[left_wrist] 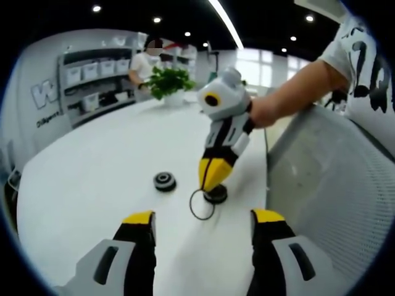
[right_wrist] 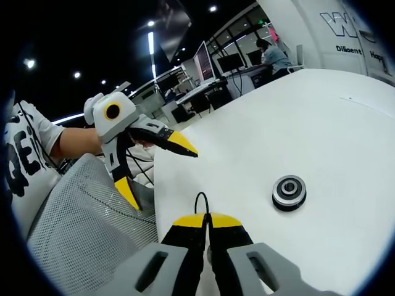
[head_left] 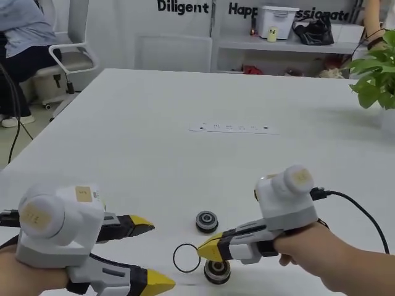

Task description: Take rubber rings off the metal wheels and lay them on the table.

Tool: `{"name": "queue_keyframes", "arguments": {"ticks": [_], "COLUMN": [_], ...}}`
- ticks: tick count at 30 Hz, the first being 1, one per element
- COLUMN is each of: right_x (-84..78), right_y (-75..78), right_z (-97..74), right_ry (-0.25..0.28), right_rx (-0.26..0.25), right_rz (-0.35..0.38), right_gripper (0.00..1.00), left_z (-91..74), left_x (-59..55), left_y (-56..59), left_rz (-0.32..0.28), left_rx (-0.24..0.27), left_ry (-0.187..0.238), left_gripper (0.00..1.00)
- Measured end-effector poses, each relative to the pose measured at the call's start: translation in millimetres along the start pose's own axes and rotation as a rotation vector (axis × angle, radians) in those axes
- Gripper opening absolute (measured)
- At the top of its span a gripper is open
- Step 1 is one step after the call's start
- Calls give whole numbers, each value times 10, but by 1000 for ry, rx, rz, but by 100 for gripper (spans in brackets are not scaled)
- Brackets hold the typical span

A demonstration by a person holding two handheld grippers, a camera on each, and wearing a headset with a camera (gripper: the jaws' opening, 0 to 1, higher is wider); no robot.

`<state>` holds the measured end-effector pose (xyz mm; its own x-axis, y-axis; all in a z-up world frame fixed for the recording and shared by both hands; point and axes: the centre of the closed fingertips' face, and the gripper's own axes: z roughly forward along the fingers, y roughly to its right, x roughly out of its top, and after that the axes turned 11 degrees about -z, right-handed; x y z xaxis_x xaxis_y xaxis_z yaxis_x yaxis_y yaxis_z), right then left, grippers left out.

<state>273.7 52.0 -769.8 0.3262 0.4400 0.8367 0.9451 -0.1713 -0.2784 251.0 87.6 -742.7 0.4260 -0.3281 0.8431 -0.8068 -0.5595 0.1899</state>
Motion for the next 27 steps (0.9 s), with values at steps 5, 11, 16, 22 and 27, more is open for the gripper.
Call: {"name": "queue_keyframes", "arguments": {"ticks": [5, 11, 16, 22, 27], "right_x": [2, -39, -67, -98, -97], "right_y": [26, 69, 82, 115, 138], "right_z": [47, 122, 167, 196, 216], "right_ry": [0, -21, -31, -40, -41], "right_rx": [-16, -39, -47, -63, -70], "right_rz": [9, 9, 15, 27, 40], "right_gripper": [0, 0, 0, 0, 0], "left_z": [-11, -23, -26, -16, -16], "left_x": [0, -15, -27, -52, -45], "left_y": [-4, -14, -20, -26, -33], "left_rz": [-3, -6, -7, -5, -7], "left_rx": [3, 5, 7, 7, 8], "left_ry": [4, 4, 0, -9, -7], "left_gripper": [64, 65, 66, 66, 66]}}
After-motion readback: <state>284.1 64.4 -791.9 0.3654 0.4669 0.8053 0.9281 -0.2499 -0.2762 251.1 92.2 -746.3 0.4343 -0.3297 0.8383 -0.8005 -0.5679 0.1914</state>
